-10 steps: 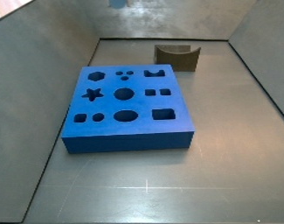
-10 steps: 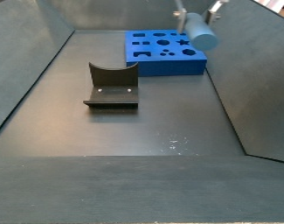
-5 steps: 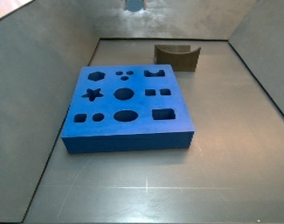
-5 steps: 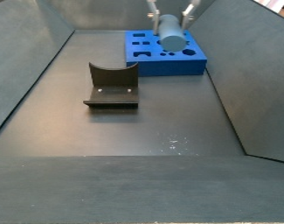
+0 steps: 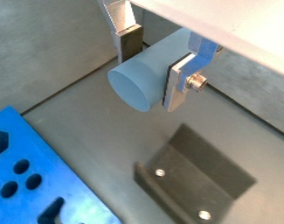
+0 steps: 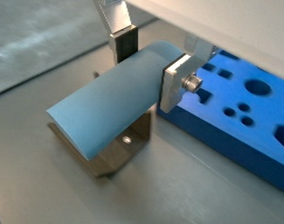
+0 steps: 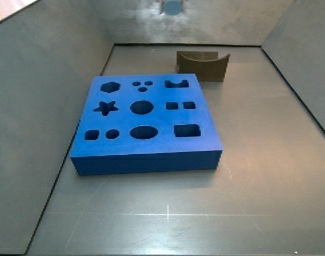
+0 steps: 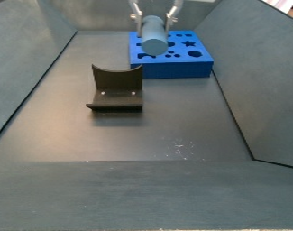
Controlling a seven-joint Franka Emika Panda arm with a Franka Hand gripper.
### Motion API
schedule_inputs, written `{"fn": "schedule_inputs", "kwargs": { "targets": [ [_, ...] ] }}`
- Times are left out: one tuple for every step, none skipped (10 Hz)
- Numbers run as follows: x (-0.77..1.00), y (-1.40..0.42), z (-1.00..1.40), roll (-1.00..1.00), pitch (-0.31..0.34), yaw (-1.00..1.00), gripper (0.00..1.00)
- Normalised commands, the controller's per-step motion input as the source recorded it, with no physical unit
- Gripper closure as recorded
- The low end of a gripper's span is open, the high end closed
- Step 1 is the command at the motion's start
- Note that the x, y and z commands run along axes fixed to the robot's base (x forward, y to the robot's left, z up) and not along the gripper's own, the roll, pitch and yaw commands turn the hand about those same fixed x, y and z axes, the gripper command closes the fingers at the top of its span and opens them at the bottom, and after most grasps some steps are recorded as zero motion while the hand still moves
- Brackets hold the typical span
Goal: Pick up the oval object. Move up. Place the oval object on the fixture. Regrasp the oval object. Move to above the board. Insert the oval object.
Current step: Place the oval object on the fixture.
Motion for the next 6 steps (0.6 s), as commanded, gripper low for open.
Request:
{"fn": "schedule_inputs", "kwargs": {
  "targets": [
    [1.0,0.36,0.18,-1.0,0.154,0.03,1.0],
    [1.0,0.26,0.11,-1.0,0.161,0.01,1.0],
    [1.0,0.22,0.08,-1.0,0.166,-0.01,1.0],
    [0.94,0.17,0.05,-1.0,0.173,-0.03,1.0],
    [0.82,0.11,0.02,-1.0,0.184,-0.06,1.0],
    [0.76,0.09,0.01,-1.0,0.189,-0.08,1.0]
  ]
}}
